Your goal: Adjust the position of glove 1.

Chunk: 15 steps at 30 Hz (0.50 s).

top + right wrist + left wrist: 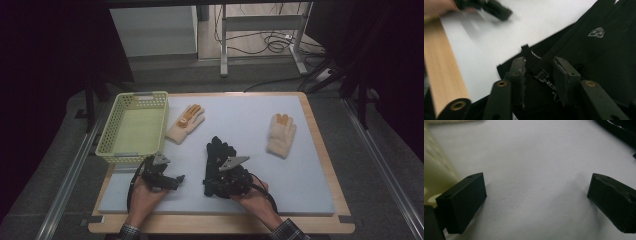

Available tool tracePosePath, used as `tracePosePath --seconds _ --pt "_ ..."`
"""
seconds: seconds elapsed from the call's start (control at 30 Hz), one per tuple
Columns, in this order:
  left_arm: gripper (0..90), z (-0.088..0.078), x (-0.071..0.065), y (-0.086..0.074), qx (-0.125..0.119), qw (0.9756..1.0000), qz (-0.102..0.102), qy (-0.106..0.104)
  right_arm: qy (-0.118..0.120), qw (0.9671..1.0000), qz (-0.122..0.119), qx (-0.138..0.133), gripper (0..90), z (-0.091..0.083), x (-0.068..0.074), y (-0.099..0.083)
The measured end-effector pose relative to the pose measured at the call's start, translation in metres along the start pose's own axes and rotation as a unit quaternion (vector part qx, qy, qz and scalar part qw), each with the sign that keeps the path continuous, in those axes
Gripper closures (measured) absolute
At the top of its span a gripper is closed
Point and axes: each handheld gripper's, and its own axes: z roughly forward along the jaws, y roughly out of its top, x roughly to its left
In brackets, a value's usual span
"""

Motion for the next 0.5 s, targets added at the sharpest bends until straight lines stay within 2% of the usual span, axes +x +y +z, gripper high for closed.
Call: tracePosePath --seconds 0.07,0.1,0.2,0.37,0.43,0.5 --pt "2.0 0.000 0.000 0.000 0.000 1.0000 0.000 0.000 -0.015 0.9998 -0.015 0.001 75.9 0.005 0.002 -0.003" --pt "2.0 0.000 0.000 0.000 0.000 1.0000 0.000 0.000 -0.012 0.9998 -0.012 -0.002 79.1 0.005 0.002 -0.004" --pt "2.0 0.000 0.000 0.000 0.000 1.0000 0.000 0.000 -0.019 0.9997 -0.014 -0.004 83.7 0.002 0.006 0.000" --pt "2.0 0.000 0.000 0.000 0.001 1.0000 0.001 0.000 -0.009 0.9996 -0.012 -0.025 83.7 -0.012 0.010 0.015" --pt "2.0 0.000 0.000 0.000 0.000 1.0000 0.000 0.000 -0.014 0.9994 -0.020 -0.025 83.7 -0.012 0.012 0.020" --pt "2.0 0.000 0.000 0.000 0.001 1.0000 0.001 0.000 -0.009 0.9994 -0.019 -0.027 83.7 -0.011 0.013 0.024"
